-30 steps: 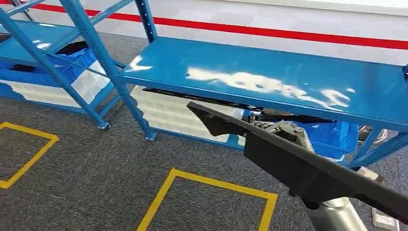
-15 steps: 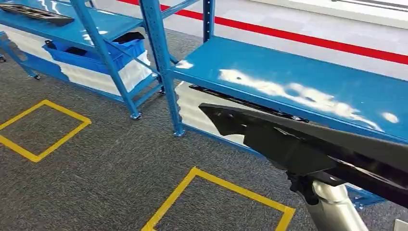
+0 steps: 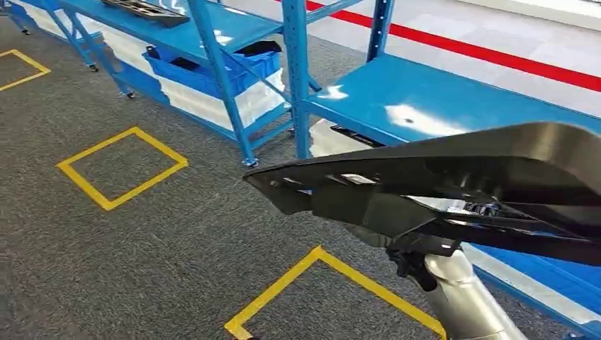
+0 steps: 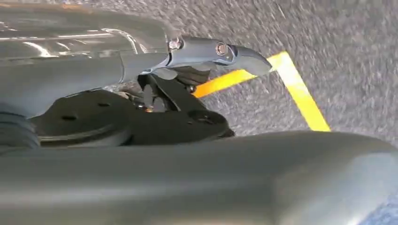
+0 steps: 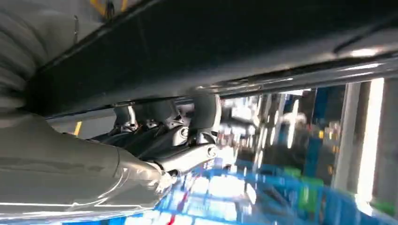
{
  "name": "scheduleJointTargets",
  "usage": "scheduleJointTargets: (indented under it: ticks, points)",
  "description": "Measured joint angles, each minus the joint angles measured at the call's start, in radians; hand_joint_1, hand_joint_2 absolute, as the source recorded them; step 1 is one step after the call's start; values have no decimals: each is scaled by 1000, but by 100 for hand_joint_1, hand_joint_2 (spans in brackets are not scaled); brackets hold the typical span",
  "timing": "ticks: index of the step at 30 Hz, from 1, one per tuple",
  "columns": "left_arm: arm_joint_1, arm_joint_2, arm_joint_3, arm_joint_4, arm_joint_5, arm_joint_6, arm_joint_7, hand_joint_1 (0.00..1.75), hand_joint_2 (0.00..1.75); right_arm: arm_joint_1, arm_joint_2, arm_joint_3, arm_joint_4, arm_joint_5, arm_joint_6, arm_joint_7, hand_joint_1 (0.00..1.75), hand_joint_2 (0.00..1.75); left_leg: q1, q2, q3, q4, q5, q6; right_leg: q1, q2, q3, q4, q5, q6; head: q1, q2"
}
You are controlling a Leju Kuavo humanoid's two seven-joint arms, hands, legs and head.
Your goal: Take the parts from the cabinet and place them on the table.
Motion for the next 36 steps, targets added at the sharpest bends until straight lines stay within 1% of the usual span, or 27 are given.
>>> scheduleJointTargets:
  ticks: [1, 2, 3, 4, 7, 8, 9, 10, 12, 13, 14, 16, 17, 18, 19, 22, 23, 24, 25, 27, 28, 29, 30, 32, 33, 34, 36]
  points:
    - [-1, 0, 0, 0, 0, 0, -1, 0, 175, -9, 1, 17, 4, -7, 6, 0, 175, 175, -2, 13, 43, -89, 51, 6, 0, -13, 8, 0, -5, 3, 0, 0]
    - [-2, 1, 0, 0, 0, 0, -2, 0, 175, -19, 3, 31, 6, -12, 13, 0, 175, 175, -9, 50, 85, -177, 93, 16, 0, -25, 14, -1, -10, 6, 0, 0]
    - [-7, 2, 0, 0, 0, 0, -3, 0, 175, -28, 6, 50, 11, -19, 18, -1, 175, 175, -24, 82, 96, -192, 72, 19, 4, -35, 17, -3, -14, 12, -1, 0]
    - [-11, 2, 0, 0, 0, 0, -5, 0, 175, -35, 6, 64, 15, -25, 22, -1, 175, 175, -27, 79, 97, -206, 70, 30, 6, -40, 16, -4, -16, 16, -2, 0]
    - [-8, 3, 0, 0, 0, 0, -5, 0, 175, -55, 16, 114, 29, -35, 31, 0, 175, 175, -30, 46, 95, -212, 67, 43, 7, -77, 34, -21, -20, 32, -1, 0]
    - [-5, 5, 0, 0, 0, 1, -5, 0, 175, -62, 18, 127, 31, -39, 32, 0, 175, 175, -18, 40, 108, -227, 74, 49, 4, -33, 37, -14, -32, 36, 0, 0]
    - [-8, 5, 0, 0, 0, 1, -5, 0, 175, -69, 21, 141, 34, -43, 34, 0, 175, 175, -18, 29, 114, -233, 73, 51, 5, 26, 27, 12, -47, 32, -1, 0]
    - [-15, 6, 0, 0, 1, 1, -5, 0, 175, -75, 21, 151, 37, -47, 35, -1, 175, 175, -17, 19, 116, -233, 72, 58, 7, 51, -3, 71, -78, 27, 1, 0]
    - [-23, 6, 0, 0, 1, 1, -5, 0, 175, -76, 20, 171, 47, -55, 41, 0, 175, 175, -21, -11, 120, -232, 69, 63, 12, 65, -94, 228, -135, 21, 1, 0]
    - [-23, 6, 0, 0, 0, 1, -5, 0, 175, -76, 20, 180, 52, -60, 43, 0, 175, 175, -22, -27, 123, -231, 68, 64, 15, 66, -127, 271, -132, 20, 1, 0]
    - [-23, 6, 0, 0, 2, 1, -5, 0, 175, -77, 20, 193, 54, -65, 47, 0, 175, 175, -22, -42, 126, -231, 66, 65, 17, 67, -133, 263, -107, 19, 1, 0]
    - [-23, 7, 0, 0, 4, 1, -5, 0, 175, -83, 21, 220, 54, -71, 52, 0, 175, 175, -21, -74, 132, -227, 60, 61, 16, 77, -96, 139, -6, 18, 1, 0]
    - [-25, 7, 0, 0, 4, 1, -5, 0, 175, -88, 21, 230, 54, -73, 52, 0, 175, 175, -19, -88, 133, -221, 55, 56, 15, 106, -69, 59, 46, 18, 1, 0]
    - [-27, 7, 0, 0, 4, 1, -6, 0, 175, -91, 21, 242, 56, -75, 53, 0, 175, 175, -17, -99, 122, -215, 51, 50, 7, 175, -59, 34, 42, 16, 0, 0]
    - [-31, 8, 0, 0, 5, 1, -6, 0, 175, -92, 22, 249, 55, -77, 54, 0, 175, 175, -16, -118, 114, -202, 49, 46, 5, 182, -60, 13, 44, 16, -3, 0]
    - [-25, 9, 0, 0, 6, 1, -8, 0, 175, -107, 27, 272, 55, -79, 58, -1, 175, 175, -5, -152, 108, -210, 55, 29, 17, 150, -55, 15, 43, 2, 0, 0]
    - [-24, 16, 0, 0, 6, 1, -8, 0, 175, -115, 33, 278, 55, -79, 59, -1, 175, 175, -7, -135, 108, -204, 48, 26, 9, 130, -49, 10, 44, -5, 0, 0]
    - [-26, 14, 0, 0, 6, 1, -9, 0, 175, -119, 35, 284, 55, -80, 59, -1, 175, 175, -15, -76, 98, -182, 36, 19, 9, 115, -43, 9, 40, -12, -5, 0]
    - [-32, 14, 0, 0, 6, 1, -10, 0, 175, -121, 38, 288, 55, -81, 59, -1, 175, 175, -11, -40, 69, -130, 11, 12, 12, 97, -39, 9, 36, -17, -6, 0]
    - [-38, 16, 0, 0, 7, 1, -12, 0, 175, -121, 39, 294, 59, -82, 59, 0, 175, 175, -4, -11, -11, 16, -47, 4, 15, 62, -33, 9, 28, -20, -6, 0]
    - [-36, 16, 0, 0, 7, 0, -12, 0, 175, -122, 39, 299, 62, -83, 59, 0, 175, 175, -1, -7, -45, 73, -56, 1, 16, 45, -30, 9, 24, -20, -6, 0]
    - [-33, 16, 0, 0, 9, 0, -12, 0, 175, -123, 39, 302, 64, -84, 59, 0, 175, 175, 1, -6, -51, 77, -43, -1, 16, 30, -26, 9, 20, -18, -6, 0]
    - [-31, 16, 0, 0, 11, 0, -12, 0, 175, -125, 40, 305, 67, -85, 59, 0, 175, 175, 1, -4, -33, 36, -10, 0, 16, 16, -20, 9, 14, -17, -6, 0]
    - [-31, 19, 0, 0, 16, 1, -13, 0, 175, -136, 42, 312, 71, -87, 59, 0, 175, 175, -4, 19, 51, -128, 80, 11, 17, -8, -3, 9, 3, -13, -6, 0]
    - [-32, 21, 0, 0, 19, 1, -14, 0, 175, -141, 44, 314, 72, -90, 59, 0, 175, 175, -15, 69, 81, -187, 89, 19, 17, -18, 3, 7, -2, -10, -6, 0]
    - [-37, 22, 0, 0, 18, 1, -14, 0, 175, -146, 45, 316, 77, -94, 59, 0, 175, 175, -29, 87, 85, -195, 79, 26, 23, -27, 3, 6, -5, -5, -6, 0]
    - [-37, 24, 0, 0, 18, 1, -15, 0, 175, -152, 45, 320, 93, -99, 58, 3, 175, 175, -33, 69, 81, -199, 74, 37, 22, -49, 9, -2, -9, 4, -6, 0]
